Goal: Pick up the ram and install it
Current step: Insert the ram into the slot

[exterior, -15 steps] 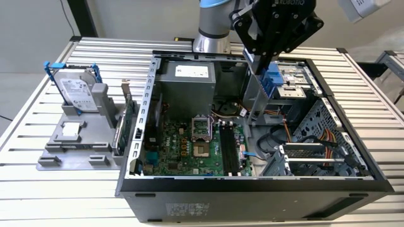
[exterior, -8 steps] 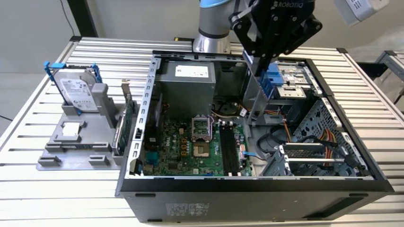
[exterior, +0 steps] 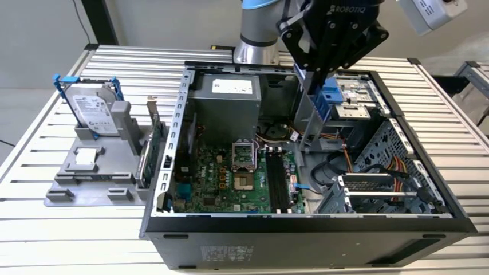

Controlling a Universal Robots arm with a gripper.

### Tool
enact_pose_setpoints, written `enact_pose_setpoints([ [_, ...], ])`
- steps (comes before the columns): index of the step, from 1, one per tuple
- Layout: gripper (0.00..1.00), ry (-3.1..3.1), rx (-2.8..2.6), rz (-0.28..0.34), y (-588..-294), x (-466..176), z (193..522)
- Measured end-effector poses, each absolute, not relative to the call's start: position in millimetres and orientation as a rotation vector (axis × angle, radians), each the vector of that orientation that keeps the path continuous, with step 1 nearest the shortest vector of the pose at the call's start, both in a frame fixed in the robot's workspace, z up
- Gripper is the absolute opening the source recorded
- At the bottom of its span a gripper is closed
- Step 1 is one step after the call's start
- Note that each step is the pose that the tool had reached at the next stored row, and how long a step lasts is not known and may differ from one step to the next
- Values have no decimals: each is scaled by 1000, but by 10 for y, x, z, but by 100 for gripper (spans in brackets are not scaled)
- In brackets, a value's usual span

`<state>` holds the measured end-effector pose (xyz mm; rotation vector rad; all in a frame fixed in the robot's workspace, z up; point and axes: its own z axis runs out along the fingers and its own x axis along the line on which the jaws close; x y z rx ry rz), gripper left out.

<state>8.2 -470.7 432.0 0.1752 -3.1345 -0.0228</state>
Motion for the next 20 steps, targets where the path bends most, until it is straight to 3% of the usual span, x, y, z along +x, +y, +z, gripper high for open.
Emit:
enact_pose_setpoints([
  [20,0,-3136,151,-23,-4706,82,4213],
])
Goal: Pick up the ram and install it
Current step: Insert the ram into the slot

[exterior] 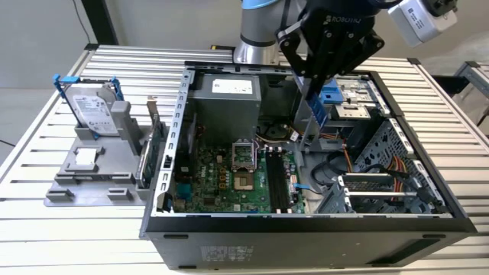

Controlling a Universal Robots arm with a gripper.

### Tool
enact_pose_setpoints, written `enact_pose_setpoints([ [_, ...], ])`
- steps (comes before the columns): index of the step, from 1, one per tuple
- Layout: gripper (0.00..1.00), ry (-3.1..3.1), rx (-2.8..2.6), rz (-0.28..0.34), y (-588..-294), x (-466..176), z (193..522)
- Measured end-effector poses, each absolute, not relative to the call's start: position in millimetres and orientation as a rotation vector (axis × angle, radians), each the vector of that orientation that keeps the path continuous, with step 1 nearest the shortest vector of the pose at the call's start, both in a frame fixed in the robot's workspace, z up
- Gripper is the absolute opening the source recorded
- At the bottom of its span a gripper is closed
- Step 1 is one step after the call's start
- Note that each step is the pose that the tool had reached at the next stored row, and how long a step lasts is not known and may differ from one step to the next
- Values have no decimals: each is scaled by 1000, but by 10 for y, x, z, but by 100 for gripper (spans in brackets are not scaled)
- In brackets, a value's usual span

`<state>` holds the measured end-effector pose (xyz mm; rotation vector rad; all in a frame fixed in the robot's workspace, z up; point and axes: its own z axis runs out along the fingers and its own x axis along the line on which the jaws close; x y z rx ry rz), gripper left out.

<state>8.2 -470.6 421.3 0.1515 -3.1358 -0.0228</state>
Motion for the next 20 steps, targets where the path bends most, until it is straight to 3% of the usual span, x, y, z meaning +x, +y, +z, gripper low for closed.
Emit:
enact_pose_setpoints([
  [20,0,-3136,124,-23,-4704,82,4129],
])
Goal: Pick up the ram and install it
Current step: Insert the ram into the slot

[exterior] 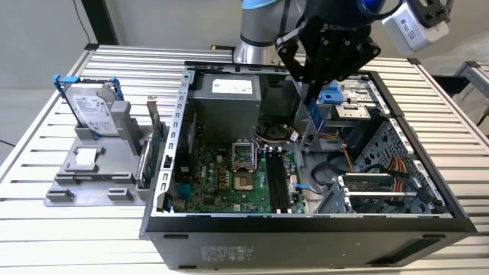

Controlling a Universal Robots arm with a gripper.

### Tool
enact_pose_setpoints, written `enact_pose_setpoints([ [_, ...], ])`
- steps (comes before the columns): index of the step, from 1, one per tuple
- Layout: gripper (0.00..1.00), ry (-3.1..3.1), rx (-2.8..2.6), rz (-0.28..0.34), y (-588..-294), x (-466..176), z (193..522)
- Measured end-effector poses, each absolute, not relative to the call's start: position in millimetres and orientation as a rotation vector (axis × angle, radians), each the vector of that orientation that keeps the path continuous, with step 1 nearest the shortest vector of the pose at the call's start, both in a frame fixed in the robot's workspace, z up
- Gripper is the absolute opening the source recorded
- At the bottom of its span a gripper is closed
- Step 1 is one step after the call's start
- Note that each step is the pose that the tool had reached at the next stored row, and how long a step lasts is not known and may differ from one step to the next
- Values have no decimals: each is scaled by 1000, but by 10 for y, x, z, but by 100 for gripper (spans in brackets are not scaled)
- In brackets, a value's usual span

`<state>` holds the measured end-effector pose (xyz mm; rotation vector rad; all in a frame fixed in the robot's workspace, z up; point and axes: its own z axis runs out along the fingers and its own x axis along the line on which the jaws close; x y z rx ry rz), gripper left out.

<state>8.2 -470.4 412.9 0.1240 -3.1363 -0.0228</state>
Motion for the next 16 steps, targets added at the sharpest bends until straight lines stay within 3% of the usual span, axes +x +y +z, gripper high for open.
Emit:
enact_pose_setpoints([
  [16,0,-3137,92,-23,-4704,82,4064],
])
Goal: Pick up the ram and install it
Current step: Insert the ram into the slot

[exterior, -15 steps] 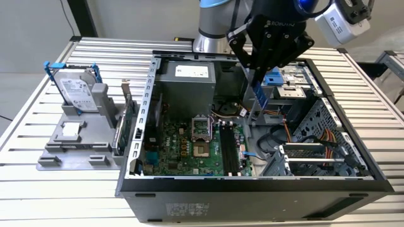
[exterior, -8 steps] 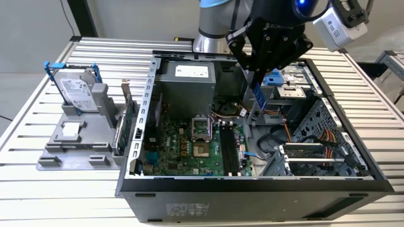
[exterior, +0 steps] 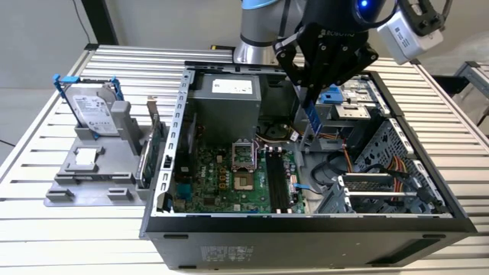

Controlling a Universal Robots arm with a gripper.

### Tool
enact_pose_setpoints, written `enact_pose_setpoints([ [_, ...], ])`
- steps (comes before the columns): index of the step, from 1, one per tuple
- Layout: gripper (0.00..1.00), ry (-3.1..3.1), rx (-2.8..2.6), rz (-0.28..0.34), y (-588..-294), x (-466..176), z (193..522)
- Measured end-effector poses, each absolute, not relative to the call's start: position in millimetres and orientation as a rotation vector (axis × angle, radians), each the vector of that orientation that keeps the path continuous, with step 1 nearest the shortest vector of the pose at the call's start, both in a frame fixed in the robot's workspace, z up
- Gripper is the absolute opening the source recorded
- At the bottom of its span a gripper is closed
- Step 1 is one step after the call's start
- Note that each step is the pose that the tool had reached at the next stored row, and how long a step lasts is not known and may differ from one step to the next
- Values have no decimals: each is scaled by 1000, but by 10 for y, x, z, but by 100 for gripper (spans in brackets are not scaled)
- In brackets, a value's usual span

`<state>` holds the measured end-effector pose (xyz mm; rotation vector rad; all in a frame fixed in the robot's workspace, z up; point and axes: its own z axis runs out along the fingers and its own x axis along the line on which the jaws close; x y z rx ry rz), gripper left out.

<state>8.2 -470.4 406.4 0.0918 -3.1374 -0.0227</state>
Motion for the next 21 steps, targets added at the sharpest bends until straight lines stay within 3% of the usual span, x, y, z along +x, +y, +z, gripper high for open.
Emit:
enact_pose_setpoints([
  [21,0,-3138,55,-23,-4704,82,4011],
])
